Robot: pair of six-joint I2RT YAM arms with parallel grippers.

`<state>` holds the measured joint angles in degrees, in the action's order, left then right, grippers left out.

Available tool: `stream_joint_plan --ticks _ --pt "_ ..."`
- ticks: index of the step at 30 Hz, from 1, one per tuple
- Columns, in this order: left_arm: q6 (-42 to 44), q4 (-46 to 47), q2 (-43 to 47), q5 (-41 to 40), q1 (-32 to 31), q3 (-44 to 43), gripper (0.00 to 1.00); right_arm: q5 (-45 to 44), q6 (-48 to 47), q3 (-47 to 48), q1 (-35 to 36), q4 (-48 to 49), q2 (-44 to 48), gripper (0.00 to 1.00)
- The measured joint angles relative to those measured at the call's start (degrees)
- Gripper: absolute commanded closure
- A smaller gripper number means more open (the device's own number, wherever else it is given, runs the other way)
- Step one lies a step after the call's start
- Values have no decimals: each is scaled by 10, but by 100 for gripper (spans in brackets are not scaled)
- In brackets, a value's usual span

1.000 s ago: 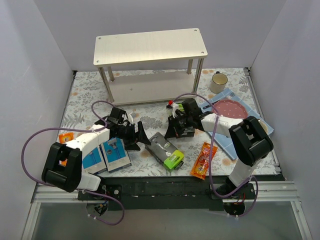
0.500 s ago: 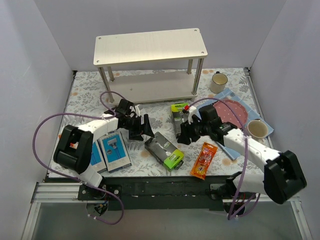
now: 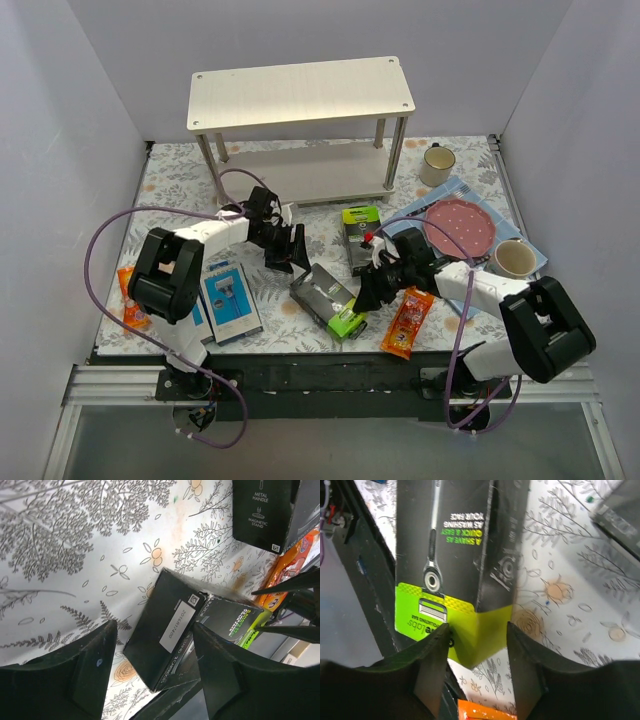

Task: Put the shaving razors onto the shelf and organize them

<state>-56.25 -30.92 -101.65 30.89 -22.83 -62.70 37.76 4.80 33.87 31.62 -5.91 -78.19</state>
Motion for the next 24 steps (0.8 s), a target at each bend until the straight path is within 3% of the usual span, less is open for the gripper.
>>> stream_joint_plan --ticks 6,10,14,18,24 --pt "28 -26 -50 0 1 -74 44 25 37 14 16 66 -47 56" --pt "43 -22 -71 -47 3 -127 29 17 86 40 18 109 -87 57" --pt "48 -37 -61 -101 11 -168 22 -2 105 89 18 120 -127 53" --pt "47 -52 20 -112 17 -151 20 -32 99 118 18 104 -120 45" --pt "38 -17 257 8 16 29 21 -51 73 96 11 35 -31 41"
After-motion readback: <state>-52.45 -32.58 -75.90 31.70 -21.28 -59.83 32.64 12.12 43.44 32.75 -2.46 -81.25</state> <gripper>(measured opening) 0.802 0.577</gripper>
